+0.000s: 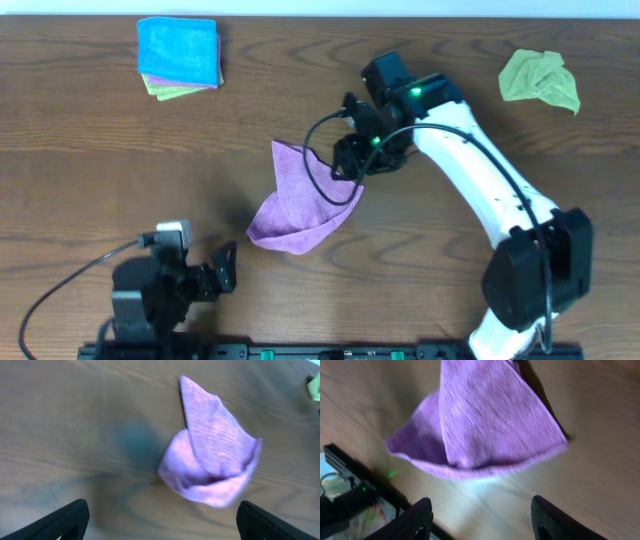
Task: Fold the cloth
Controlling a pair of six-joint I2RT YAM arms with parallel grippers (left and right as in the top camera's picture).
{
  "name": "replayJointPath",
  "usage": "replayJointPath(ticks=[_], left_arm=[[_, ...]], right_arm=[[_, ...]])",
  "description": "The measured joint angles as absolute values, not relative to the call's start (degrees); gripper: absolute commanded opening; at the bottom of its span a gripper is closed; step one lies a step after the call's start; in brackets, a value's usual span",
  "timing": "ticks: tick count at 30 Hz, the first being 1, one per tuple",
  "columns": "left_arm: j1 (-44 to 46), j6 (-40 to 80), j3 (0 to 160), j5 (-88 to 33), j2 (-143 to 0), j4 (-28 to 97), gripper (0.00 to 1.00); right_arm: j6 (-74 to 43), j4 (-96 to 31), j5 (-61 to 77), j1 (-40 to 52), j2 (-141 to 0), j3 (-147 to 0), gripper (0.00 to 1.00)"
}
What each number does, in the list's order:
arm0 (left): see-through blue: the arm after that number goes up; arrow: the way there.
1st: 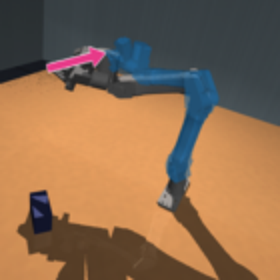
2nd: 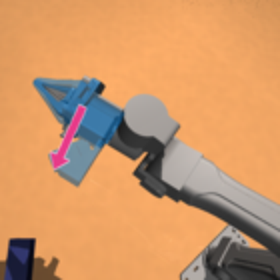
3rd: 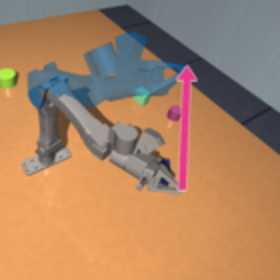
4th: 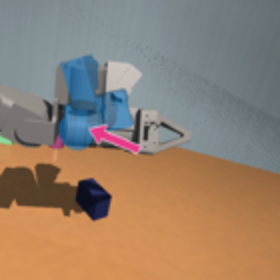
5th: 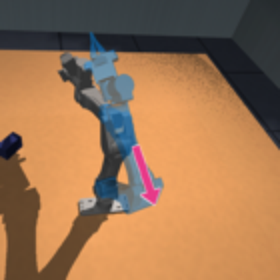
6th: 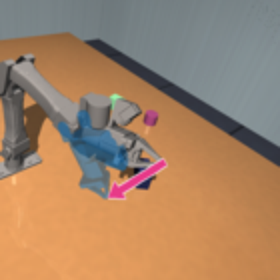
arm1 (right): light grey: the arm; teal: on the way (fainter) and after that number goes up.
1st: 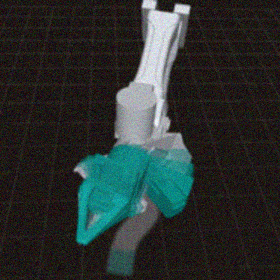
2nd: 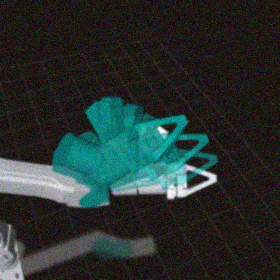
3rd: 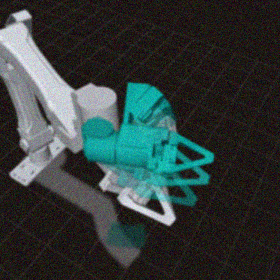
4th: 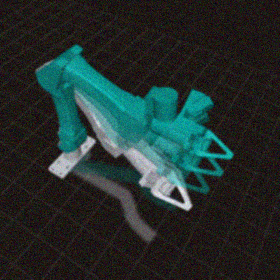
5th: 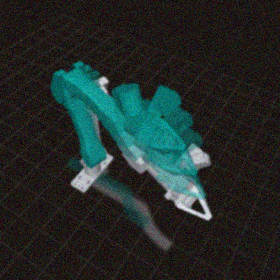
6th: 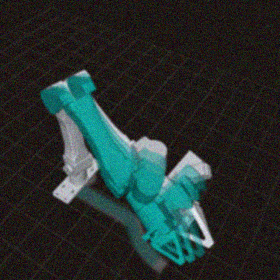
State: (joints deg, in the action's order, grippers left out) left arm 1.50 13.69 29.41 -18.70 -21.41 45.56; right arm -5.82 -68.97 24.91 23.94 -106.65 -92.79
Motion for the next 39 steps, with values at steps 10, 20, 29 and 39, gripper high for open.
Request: replayJointPath(ticks=[10, 20, 29, 39], left_arm=[[1.5, 24.3, 47.3, -31.8, -56.8, 47.5, 0.95], [1.5, 36.8, 47.3, -37.9, -72.4, 49.0, 0.95], [1.5, 48.6, 41.8, -38.0, -74.7, 43.1, 0.95], [1.6, 59.0, 32.2, -38.8, -74.8, 30.2, 0.95]], right_arm=[[-2.6, -73.9, 24.4, 20.7, -106.3, -92.8, 0.49], [-0.7, -75.5, 24.4, 16.8, -106.3, -92.8, 0.49], [0.7, -76.2, 24.3, 15.1, -106.3, -92.8, 0.50], [1.2, -75.4, 23.9, 15.1, -106.3, -92.8, 0.52]])
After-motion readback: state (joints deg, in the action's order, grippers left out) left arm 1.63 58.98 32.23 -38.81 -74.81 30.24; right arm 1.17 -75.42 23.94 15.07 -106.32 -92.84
